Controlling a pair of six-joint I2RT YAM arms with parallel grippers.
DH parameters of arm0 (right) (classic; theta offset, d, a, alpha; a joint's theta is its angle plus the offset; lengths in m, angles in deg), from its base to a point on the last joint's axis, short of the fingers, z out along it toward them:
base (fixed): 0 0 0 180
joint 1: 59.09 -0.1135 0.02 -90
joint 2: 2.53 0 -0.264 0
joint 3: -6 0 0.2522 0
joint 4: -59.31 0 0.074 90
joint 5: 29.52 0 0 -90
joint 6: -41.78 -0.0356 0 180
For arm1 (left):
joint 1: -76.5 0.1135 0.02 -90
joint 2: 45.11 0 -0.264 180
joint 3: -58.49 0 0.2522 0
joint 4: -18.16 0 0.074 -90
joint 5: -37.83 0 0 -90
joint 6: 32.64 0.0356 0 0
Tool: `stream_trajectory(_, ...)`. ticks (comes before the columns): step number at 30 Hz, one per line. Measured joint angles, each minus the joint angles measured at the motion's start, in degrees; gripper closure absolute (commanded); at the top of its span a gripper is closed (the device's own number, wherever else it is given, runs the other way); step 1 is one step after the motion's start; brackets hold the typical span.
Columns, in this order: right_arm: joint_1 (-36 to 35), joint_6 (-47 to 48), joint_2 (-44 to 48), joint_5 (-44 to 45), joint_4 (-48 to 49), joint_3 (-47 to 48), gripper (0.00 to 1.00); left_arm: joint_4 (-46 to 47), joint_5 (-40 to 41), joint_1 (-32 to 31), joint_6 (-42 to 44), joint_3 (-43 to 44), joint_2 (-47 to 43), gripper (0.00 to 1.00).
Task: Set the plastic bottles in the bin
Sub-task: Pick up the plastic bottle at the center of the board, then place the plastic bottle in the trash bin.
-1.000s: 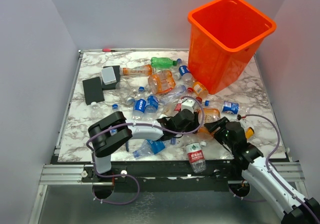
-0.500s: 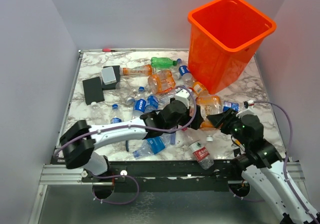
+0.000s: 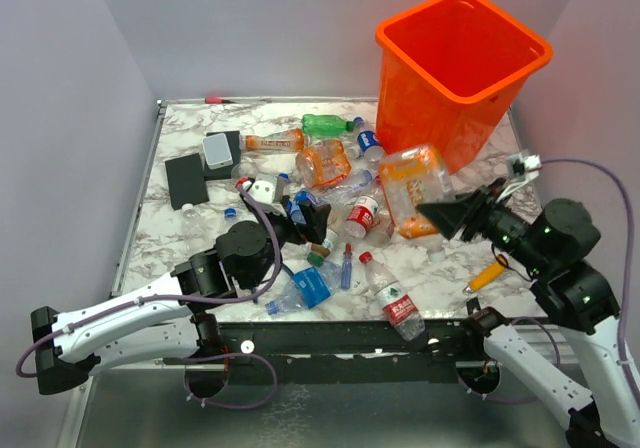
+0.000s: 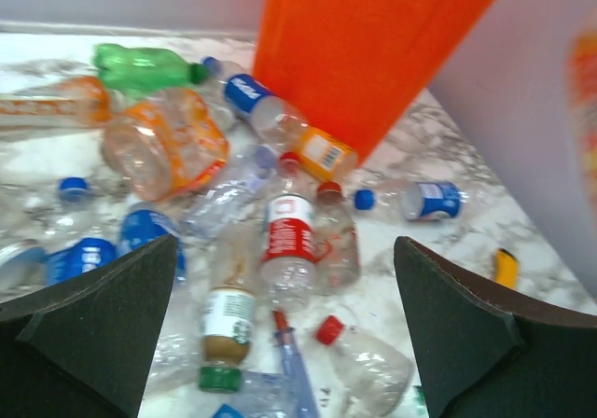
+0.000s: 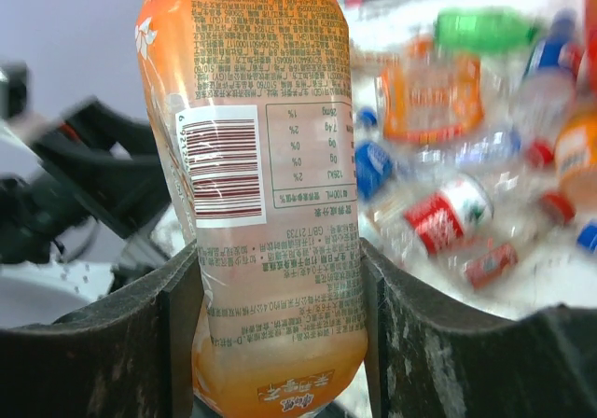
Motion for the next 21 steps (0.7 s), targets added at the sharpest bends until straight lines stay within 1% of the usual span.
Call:
stream_trajectory(2, 0.00, 1.81, -4.46, 1.92, 0.46, 7.41, 0.58, -0.52, 3.54, 0.00, 2.56, -0.96, -1.79, 0.01)
stream_trajectory(4, -0.02, 3.26, -8.83, 6.10, 0.98, 14.34, 0.58, -1.14, 6.62, 0.00, 4.98, -1.51, -3.10, 0.01)
stream_trajectory(6, 0.00, 4.42, -13.40, 12.22, 2.27, 20.61, 0.58, -1.25, 9.35, 0.00, 7.34, -2.03, -4.70, 0.01)
stream_trajectory(9, 0.00, 6.14, -19.71, 22.08, 5.44, 26.71, 0.57, -0.44, 13.03, 0.00, 10.27, -4.09, -8.13, 0.01)
stream_trajectory(14, 0.00, 10.75, -29.75, 35.63, 13.51, 32.20, 0.57, 0.28, 15.74, 0.00, 12.31, -8.72, -13.64, 0.01)
stream_trajectory(17, 0.00, 14.45, -35.65, 41.31, 18.49, 34.73, 0.56, 0.52, 16.68, 0.00, 13.25, -9.57, -16.11, 0.01)
stream_trajectory(21, 0.37, 21.20, -43.89, 47.50, 29.35, 38.75, 0.52, 1.90, 18.29, -0.28, 14.34, -10.36, -19.37, 0.01)
